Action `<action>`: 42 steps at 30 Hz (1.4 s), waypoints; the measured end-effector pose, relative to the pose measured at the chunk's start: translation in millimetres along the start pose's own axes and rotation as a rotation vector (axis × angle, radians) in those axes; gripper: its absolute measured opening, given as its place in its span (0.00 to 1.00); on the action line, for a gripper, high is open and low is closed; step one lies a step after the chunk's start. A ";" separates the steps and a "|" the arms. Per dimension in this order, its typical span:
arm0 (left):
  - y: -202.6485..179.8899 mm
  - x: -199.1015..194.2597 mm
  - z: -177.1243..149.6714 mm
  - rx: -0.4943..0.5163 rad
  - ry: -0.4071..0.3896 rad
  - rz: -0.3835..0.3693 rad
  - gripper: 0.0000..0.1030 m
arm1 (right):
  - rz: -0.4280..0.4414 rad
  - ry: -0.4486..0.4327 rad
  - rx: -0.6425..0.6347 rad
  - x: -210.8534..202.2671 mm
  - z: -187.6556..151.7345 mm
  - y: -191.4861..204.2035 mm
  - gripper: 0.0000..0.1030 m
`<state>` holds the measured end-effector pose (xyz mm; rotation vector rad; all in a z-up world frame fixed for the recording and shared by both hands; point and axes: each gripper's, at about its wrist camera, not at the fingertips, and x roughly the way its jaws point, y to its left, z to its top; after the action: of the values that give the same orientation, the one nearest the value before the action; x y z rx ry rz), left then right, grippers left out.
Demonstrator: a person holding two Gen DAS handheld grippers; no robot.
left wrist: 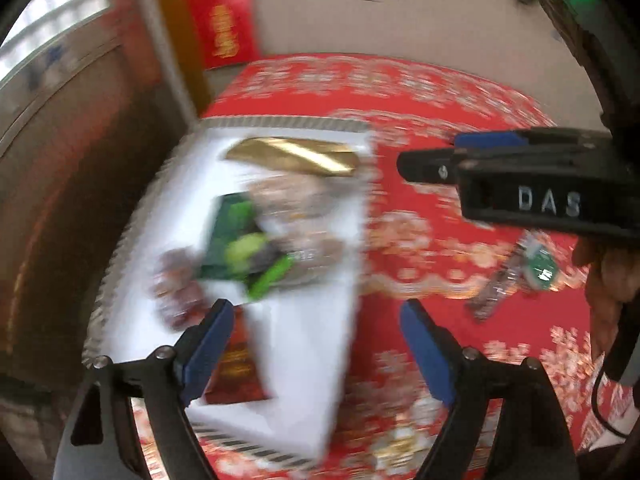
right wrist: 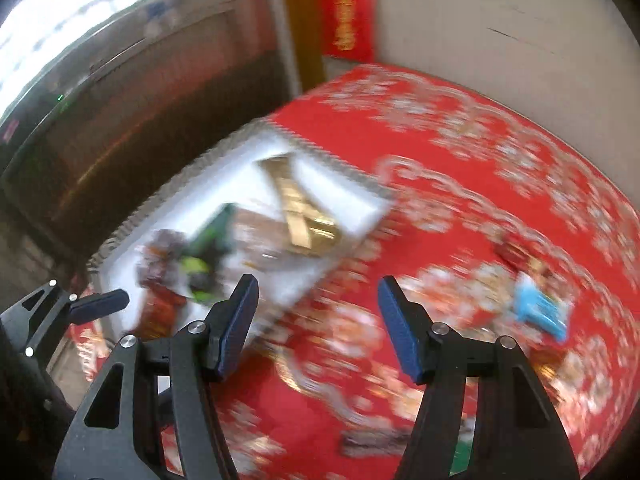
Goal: Organize snacks
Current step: 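Move both open tools back toward the remaining snacks, then grasp the dark brown chocolate bar with the left tool while the right tool grasps the red foil candy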
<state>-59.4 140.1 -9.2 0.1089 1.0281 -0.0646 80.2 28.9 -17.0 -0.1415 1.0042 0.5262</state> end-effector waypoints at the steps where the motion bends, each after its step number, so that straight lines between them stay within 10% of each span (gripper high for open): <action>1: -12.0 2.7 2.6 0.028 0.004 -0.023 0.84 | -0.020 -0.004 0.023 -5.0 -5.5 -15.0 0.61; 14: -125.8 50.3 10.0 0.330 0.068 -0.232 0.84 | -0.152 -0.004 0.315 -52.7 -101.9 -187.6 0.61; 20: -151.7 60.2 12.5 0.427 0.070 -0.255 0.78 | -0.119 0.022 0.309 -33.4 -94.5 -193.4 0.61; 27: -152.9 73.0 17.6 0.423 0.108 -0.278 0.44 | -0.101 0.072 0.307 -8.2 -91.9 -191.3 0.60; 31: -153.5 74.1 19.6 0.422 0.101 -0.265 0.30 | -0.076 0.093 0.346 -0.1 -93.9 -199.4 0.38; 42: -152.0 68.3 19.6 0.405 0.097 -0.283 0.23 | -0.047 0.078 0.350 -8.9 -98.5 -195.2 0.33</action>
<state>-23.5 -13.3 -66.9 0.3365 1.1115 -0.5301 95.2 -177.9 -86.9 0.1271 1.1513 0.2978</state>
